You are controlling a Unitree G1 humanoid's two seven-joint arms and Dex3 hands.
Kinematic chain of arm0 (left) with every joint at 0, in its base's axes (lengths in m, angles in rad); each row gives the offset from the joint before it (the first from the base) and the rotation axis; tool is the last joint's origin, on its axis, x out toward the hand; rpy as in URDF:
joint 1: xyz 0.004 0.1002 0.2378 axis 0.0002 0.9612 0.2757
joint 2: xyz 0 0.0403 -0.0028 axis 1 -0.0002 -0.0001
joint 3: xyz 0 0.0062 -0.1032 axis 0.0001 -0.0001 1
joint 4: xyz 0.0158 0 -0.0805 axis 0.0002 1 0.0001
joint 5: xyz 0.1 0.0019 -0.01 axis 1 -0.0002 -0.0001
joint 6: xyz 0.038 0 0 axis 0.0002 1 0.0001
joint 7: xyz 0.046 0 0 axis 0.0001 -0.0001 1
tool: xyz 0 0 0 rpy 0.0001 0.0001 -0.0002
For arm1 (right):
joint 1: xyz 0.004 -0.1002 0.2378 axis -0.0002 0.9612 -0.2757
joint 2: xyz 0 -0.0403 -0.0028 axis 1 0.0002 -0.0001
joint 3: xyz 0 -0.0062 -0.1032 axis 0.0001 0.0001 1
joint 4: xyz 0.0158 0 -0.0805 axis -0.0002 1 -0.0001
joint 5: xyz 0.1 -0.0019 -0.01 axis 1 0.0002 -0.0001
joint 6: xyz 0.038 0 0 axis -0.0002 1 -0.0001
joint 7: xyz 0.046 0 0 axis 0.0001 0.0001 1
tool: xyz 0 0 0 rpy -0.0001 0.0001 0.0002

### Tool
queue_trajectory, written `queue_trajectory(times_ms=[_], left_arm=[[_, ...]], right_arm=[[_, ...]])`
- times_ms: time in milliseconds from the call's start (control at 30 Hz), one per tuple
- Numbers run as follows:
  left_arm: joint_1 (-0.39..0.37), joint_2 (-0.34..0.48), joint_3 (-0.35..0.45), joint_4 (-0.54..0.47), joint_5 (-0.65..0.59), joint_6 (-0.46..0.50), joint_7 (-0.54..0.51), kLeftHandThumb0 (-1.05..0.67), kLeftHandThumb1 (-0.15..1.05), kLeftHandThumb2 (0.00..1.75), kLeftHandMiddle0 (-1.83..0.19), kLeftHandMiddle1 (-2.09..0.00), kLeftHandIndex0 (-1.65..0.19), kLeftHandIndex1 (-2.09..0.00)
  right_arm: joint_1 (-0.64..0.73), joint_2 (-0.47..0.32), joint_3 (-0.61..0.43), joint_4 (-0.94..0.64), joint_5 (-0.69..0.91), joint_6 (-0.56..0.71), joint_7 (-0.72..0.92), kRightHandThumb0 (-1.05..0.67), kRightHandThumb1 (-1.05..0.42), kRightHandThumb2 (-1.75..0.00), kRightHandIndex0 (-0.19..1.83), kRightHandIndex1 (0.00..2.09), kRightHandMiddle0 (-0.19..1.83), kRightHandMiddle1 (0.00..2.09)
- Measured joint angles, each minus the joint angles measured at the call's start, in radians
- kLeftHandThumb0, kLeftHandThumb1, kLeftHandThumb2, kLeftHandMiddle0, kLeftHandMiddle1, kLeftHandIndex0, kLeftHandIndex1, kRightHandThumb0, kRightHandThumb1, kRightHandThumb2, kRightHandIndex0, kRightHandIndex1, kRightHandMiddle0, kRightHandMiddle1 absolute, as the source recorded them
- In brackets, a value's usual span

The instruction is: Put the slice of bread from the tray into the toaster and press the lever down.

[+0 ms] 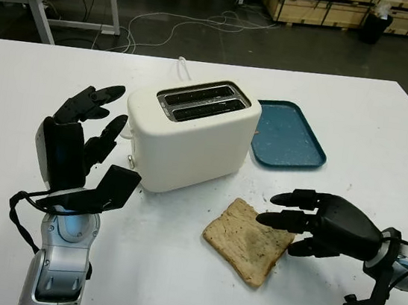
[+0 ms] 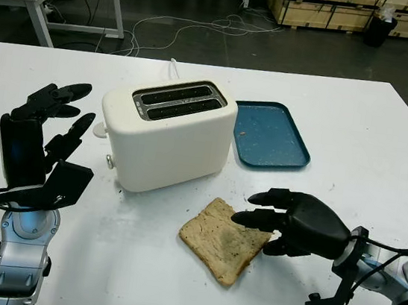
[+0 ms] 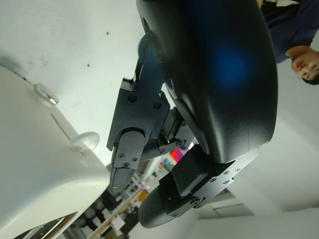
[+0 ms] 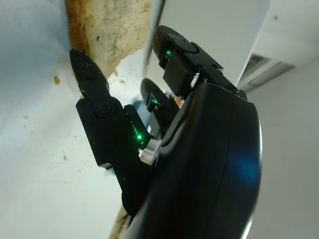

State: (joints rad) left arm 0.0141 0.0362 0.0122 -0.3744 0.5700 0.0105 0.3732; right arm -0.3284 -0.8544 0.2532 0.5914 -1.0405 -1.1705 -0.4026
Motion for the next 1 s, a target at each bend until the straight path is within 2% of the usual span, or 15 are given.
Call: queue_trajectory(times_ms=[133,467,733,933,1000], left_arm=[[0.000,0.000,0.001,0.000,0.001,0.000,0.002,-0.19,0.86,0.00,-0.66,-1.04,-0.84,-0.36],[0.000,0.000,0.002,0.000,0.003,0.000,0.008,-0.23,0.86,0.00,-0.67,-1.03,-0.84,-0.36],[0.000,0.000,0.002,0.000,0.002,-0.001,0.018,-0.21,0.86,0.00,-0.67,-1.03,-0.85,-0.37],[0.000,0.000,0.002,0.000,0.002,-0.001,0.022,-0.22,0.85,0.00,-0.68,-1.04,-0.85,-0.37],[0.000,0.000,0.001,0.000,0.002,-0.001,0.023,-0.22,0.86,0.00,-0.68,-1.05,-0.85,-0.37]], right_arm=[[-0.047,-0.022,0.064,-0.001,-0.088,0.001,-0.075,-0.16,-0.74,0.00,0.69,0.18,0.72,0.03],[-0.149,-0.082,0.196,-0.002,-0.180,0.001,-0.149,-0.21,-0.72,0.00,0.71,0.17,0.77,0.02],[-0.201,-0.086,0.288,0.009,-0.238,0.006,-0.215,-0.24,-0.73,-0.01,0.75,0.17,0.79,0.02],[-0.252,-0.085,0.370,0.038,-0.305,0.048,-0.315,-0.19,-0.77,-0.01,0.98,0.27,0.86,0.04],[-0.269,-0.083,0.405,0.048,-0.334,0.078,-0.365,-0.22,-0.78,-0.01,1.03,0.38,0.92,0.05]])
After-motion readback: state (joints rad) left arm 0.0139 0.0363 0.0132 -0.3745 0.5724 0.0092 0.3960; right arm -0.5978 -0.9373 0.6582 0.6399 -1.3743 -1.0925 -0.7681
